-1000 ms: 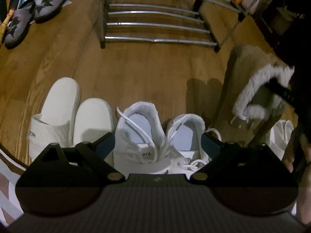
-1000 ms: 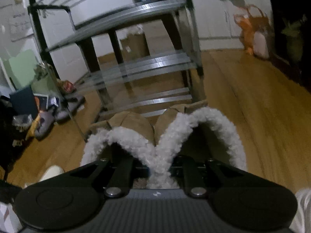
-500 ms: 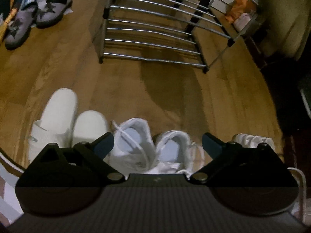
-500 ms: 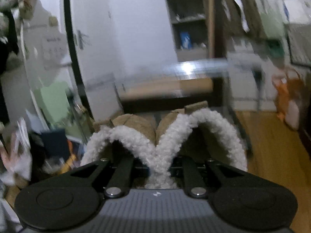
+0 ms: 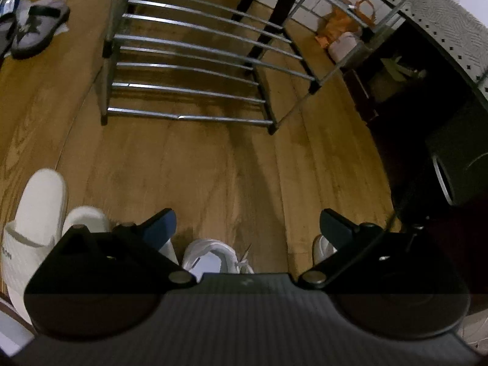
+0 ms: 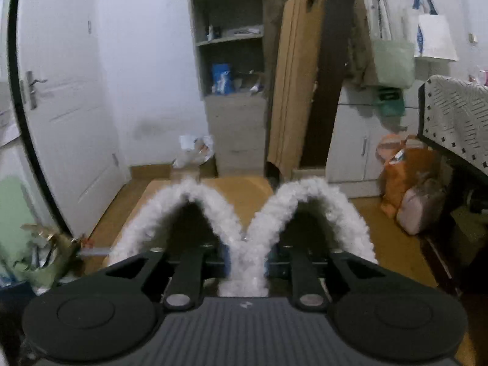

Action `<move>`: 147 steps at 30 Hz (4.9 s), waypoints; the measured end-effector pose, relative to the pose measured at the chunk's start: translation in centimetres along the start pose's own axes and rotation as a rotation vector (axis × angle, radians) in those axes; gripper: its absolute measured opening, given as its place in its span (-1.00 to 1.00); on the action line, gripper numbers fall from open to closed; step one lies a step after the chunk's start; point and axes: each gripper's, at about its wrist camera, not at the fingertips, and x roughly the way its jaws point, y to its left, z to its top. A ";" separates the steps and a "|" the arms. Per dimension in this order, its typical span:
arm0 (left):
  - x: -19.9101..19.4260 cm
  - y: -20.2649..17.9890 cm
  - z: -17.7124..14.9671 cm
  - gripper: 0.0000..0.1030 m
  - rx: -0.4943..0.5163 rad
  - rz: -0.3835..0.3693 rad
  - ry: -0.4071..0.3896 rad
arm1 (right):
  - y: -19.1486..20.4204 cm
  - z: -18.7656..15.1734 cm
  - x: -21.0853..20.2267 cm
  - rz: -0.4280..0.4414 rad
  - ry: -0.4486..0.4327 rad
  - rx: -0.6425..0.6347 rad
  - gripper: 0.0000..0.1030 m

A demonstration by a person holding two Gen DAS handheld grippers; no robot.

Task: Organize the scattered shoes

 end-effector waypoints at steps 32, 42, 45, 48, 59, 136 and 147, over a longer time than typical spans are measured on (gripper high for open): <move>-5.0 13.1 -6.6 0.99 -0.143 0.373 0.026 | -2.4 -52.3 -6.9 0.339 0.757 0.100 0.21; -4.4 14.6 -8.0 0.99 -0.121 0.377 0.071 | 0.4 -61.2 -2.4 0.204 0.869 0.112 0.27; -4.2 15.0 -8.4 0.99 -0.133 0.377 0.083 | 1.5 -62.3 -0.7 0.189 0.906 0.063 0.38; -4.1 15.7 -8.8 0.99 -0.150 0.382 0.097 | 2.0 -62.9 -0.3 0.168 0.852 -0.013 -0.04; -4.2 15.8 -9.0 0.99 -0.164 0.339 0.090 | -1.1 -62.0 -4.7 0.281 0.565 0.085 -0.41; 0.7 6.1 8.2 0.99 -0.023 -0.008 -0.374 | 10.7 -22.0 5.7 0.051 -0.161 -0.633 -0.05; 1.6 3.1 10.2 1.00 -0.010 -0.053 -0.338 | 11.9 -21.8 6.4 0.071 -0.126 -0.761 0.63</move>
